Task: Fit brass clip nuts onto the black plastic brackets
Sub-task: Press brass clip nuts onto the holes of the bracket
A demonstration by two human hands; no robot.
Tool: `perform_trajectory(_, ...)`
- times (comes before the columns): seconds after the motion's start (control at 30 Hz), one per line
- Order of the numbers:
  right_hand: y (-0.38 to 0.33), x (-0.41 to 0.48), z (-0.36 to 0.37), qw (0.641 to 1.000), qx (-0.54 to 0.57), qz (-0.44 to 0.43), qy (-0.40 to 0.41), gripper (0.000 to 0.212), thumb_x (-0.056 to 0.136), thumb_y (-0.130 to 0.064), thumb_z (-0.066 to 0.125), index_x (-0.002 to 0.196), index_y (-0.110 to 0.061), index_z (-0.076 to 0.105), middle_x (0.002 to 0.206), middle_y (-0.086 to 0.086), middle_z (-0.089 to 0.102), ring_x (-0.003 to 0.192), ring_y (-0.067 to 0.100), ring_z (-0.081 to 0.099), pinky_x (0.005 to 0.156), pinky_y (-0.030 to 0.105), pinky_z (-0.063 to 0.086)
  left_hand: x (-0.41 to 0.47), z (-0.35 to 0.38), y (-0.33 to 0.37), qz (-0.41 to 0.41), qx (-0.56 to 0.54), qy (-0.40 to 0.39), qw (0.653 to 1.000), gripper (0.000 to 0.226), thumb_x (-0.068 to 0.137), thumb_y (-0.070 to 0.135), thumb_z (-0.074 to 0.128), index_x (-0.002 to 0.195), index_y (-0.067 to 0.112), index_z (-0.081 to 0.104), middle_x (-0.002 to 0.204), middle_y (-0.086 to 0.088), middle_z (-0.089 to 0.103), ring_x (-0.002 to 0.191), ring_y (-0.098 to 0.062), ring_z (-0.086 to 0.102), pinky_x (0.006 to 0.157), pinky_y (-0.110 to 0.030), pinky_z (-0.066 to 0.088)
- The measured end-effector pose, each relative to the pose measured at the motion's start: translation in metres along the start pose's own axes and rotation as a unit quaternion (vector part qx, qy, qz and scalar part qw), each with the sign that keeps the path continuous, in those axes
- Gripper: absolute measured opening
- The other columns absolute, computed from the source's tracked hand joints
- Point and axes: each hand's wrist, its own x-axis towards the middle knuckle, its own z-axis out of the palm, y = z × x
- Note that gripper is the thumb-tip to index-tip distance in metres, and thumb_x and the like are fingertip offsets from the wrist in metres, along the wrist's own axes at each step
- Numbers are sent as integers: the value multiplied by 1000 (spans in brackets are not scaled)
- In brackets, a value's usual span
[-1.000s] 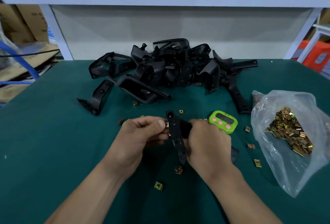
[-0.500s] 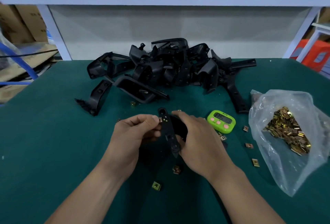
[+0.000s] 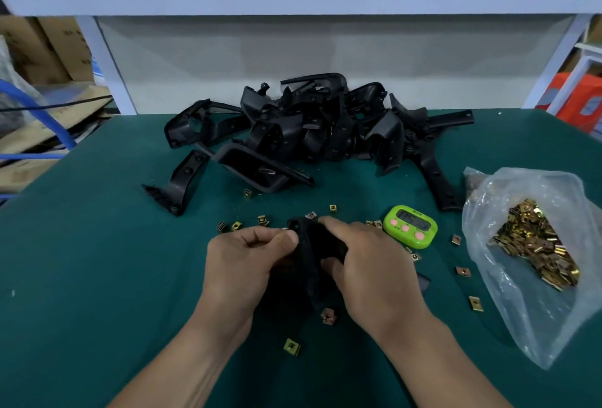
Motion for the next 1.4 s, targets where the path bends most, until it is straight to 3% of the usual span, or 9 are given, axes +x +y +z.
perform_trajectory(0.17, -4, -1, -1, 999, -44, 11, 27, 55, 95, -21, 61, 143, -44, 46, 100, -16, 59, 96, 9, 53, 67, 25, 30, -5, 6, 0, -4, 14, 20, 1000, 4, 82, 15, 83, 79, 17, 81, 78, -10, 78, 70, -24, 76, 60, -29, 60)
perform_trajectory(0.3, -5, 1, 2, 998, -32, 28, 40, 50, 95, -30, 62, 141, -42, 49, 103, -15, 62, 98, 10, 56, 67, 27, 30, -16, 15, -7, 126, 246, 26, 961, 11, 85, 33, 77, 92, 41, 75, 82, 26, 75, 76, 7, 70, 64, -12, 53)
perform_trajectory(0.47, -5, 3, 3, 998, -16, 33, 52, 48, 89, -30, 67, 135, -38, 56, 98, -14, 64, 92, 12, 59, 64, 29, 33, -23, 24, -9, 165, 398, 116, 895, 24, 83, 62, 63, 84, 39, 69, 69, 26, 67, 70, -2, 64, 69, -33, 54)
perform_trajectory(0.73, -5, 3, 3, 999, -9, 24, 48, 53, 92, -21, 67, 142, -35, 53, 107, -10, 67, 100, 16, 62, 72, 32, 47, -17, 23, -9, 190, 422, 122, 878, 28, 85, 62, 59, 76, 39, 71, 61, 27, 64, 53, 0, 58, 54, -25, 46)
perform_trajectory(0.87, -2, 3, -4, 998, 33, 25, 40, 54, 90, -18, 70, 140, -34, 56, 107, -8, 68, 99, 18, 64, 81, 39, 54, -18, 20, -8, 260, 417, 94, 866, 38, 84, 65, 51, 78, 34, 73, 55, 16, 63, 53, -5, 58, 53, -25, 46)
perform_trajectory(1.03, -2, 0, -6, 995, 71, 21, 60, 52, 89, -23, 72, 137, -38, 57, 104, -11, 70, 94, 15, 66, 77, 40, 55, -13, 15, -6, 371, 371, 62, 849, 22, 87, 48, 61, 82, 31, 74, 61, 20, 60, 64, -2, 59, 56, -7, 41)
perform_trajectory(1.17, 1, 2, -6, 996, 49, 37, 69, 41, 87, -24, 71, 122, -40, 57, 93, -11, 69, 82, 14, 64, 69, 41, 55, -8, 11, -2, 300, 277, -41, 912, 20, 94, 45, 58, 97, 38, 76, 78, 20, 72, 71, 2, 67, 61, -6, 44)
perform_trajectory(1.27, 11, 4, -9, 989, 28, 95, 113, 32, 86, -23, 69, 111, -39, 56, 78, -15, 59, 67, 14, 54, 59, 36, 47, 2, 11, 3, 203, 159, -65, 964, 23, 98, 36, 60, 114, 34, 75, 103, 19, 77, 99, 2, 70, 85, -15, 53)
perform_trajectory(1.4, 23, 8, -14, 976, 20, 162, 145, 40, 87, -31, 71, 121, -43, 55, 77, -18, 48, 72, 22, 45, 65, 35, 39, 8, 8, -4, 187, 359, -52, 913, 42, 88, 13, 71, 114, 46, 72, 104, 28, 72, 90, 11, 64, 79, 0, 43)
